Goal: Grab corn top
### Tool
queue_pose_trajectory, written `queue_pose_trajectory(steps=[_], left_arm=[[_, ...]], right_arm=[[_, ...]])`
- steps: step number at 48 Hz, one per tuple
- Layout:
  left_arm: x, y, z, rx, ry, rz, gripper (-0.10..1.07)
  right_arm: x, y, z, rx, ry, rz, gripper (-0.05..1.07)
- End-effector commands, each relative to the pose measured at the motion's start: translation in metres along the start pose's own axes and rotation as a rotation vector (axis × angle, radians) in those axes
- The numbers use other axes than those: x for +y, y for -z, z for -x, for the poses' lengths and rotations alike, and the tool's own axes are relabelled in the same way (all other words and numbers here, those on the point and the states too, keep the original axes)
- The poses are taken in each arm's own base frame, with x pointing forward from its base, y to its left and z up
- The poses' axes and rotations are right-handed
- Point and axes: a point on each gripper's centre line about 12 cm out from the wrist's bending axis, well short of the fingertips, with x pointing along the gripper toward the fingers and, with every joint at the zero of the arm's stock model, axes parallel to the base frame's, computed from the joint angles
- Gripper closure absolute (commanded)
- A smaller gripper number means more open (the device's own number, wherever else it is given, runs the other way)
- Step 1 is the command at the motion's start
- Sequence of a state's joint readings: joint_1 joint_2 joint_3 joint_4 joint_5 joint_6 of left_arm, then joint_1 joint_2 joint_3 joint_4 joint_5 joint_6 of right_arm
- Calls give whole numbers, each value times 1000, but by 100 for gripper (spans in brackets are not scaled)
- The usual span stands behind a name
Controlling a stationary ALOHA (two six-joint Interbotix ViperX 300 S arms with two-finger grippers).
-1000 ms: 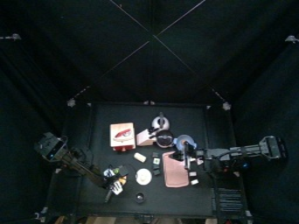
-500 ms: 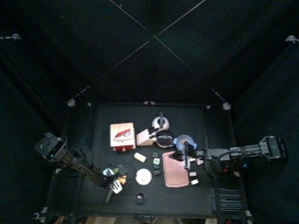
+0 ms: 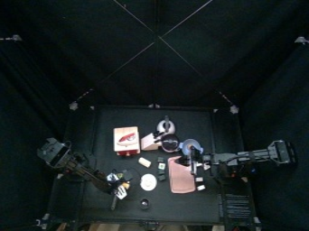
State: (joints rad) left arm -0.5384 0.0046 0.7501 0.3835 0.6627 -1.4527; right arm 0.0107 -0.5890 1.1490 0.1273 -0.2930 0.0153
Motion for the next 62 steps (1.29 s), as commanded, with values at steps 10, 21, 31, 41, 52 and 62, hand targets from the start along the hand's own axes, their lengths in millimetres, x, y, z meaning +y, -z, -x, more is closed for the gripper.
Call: queue_pose_trajectory(steps=[10, 21, 31, 41, 52, 62], left_arm=[[-2, -6, 1, -14, 4, 2, 33], [-8, -16, 24, -54, 70, 17, 39], [-7, -17, 34, -70, 96, 14, 39], [-11, -21, 40, -94, 114, 1, 39], [-11, -26, 51, -131, 141, -14, 39], [-10, -33, 60, -173, 161, -30, 39]], right_arm=[[0, -3, 0, -14, 1, -2, 101], [0, -6, 0, -20, 1, -1, 102], [0, -5, 0, -16, 1, 6, 102], [0, -5, 0, -16, -1, 13, 101], [0, -5, 0, -16, 0, 14, 102], [0, -4, 0, -14, 0, 13, 102]])
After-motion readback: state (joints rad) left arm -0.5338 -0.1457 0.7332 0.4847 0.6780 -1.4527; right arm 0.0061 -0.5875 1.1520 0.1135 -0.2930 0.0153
